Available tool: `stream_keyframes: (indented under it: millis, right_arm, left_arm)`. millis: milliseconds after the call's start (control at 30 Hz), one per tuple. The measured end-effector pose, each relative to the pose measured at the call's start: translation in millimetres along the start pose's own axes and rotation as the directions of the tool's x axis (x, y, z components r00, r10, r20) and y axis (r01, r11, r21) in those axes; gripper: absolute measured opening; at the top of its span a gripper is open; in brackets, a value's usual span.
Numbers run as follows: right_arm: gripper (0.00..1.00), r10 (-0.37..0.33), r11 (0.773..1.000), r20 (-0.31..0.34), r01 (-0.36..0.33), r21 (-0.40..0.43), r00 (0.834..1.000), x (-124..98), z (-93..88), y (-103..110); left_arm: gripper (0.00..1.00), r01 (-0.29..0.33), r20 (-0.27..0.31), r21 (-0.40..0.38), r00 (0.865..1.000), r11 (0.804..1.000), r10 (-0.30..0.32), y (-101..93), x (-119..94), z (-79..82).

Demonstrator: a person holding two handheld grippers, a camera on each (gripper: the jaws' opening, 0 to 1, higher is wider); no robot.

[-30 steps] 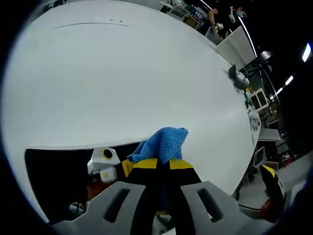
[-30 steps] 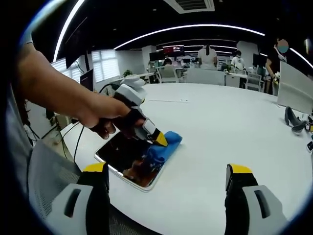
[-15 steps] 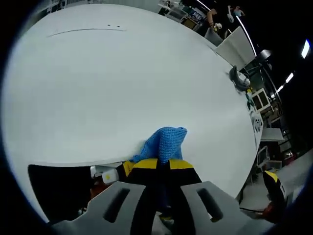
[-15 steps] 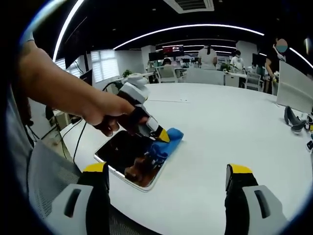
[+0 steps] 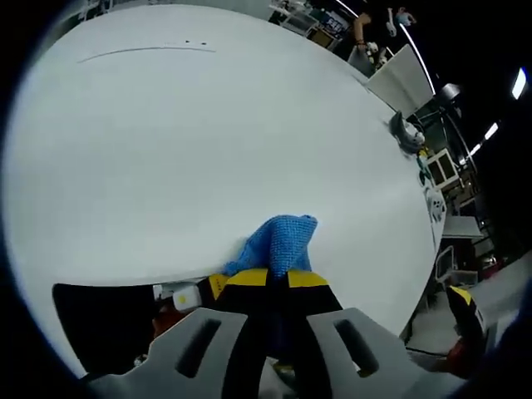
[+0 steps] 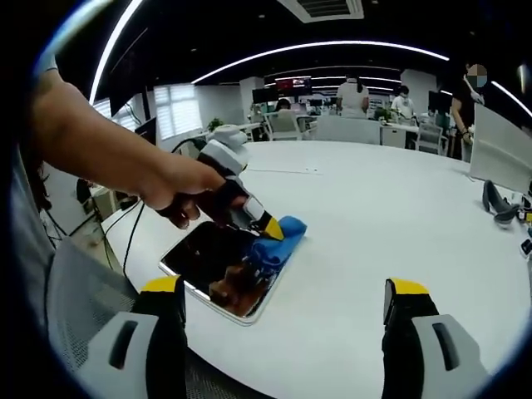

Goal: Wipe the mirror surface with the cleaning cloth until all visible marks leave the cleaned area.

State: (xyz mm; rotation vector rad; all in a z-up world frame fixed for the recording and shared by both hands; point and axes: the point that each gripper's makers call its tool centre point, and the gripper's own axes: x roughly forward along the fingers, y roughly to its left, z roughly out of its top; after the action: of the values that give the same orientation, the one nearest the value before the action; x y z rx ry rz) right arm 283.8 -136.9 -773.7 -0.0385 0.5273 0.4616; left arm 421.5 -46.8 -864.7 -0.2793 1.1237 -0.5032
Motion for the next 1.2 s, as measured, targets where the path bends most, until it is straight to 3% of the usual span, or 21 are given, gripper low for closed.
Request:
stream_keyframes:
  millis: [567, 1200]
  right_arm:
    - [0.97, -0.004, 1.0, -0.003, 0.004, 0.002, 1.0, 0, -0.7, -1]
    - [0.97, -0.012, 1.0, 0.006, 0.012, -0.007, 1.0, 0, 0.7, -3]
  left_arm:
    - [0.02, -0.011, 0.015, -0.014, 1.0, 1.0, 0.011, 18.1, -9, 1.5]
    - [0.02, -0.028, 0.022, -0.014, 0.999, 1.0, 0.028, 25.5, -11, 2.8]
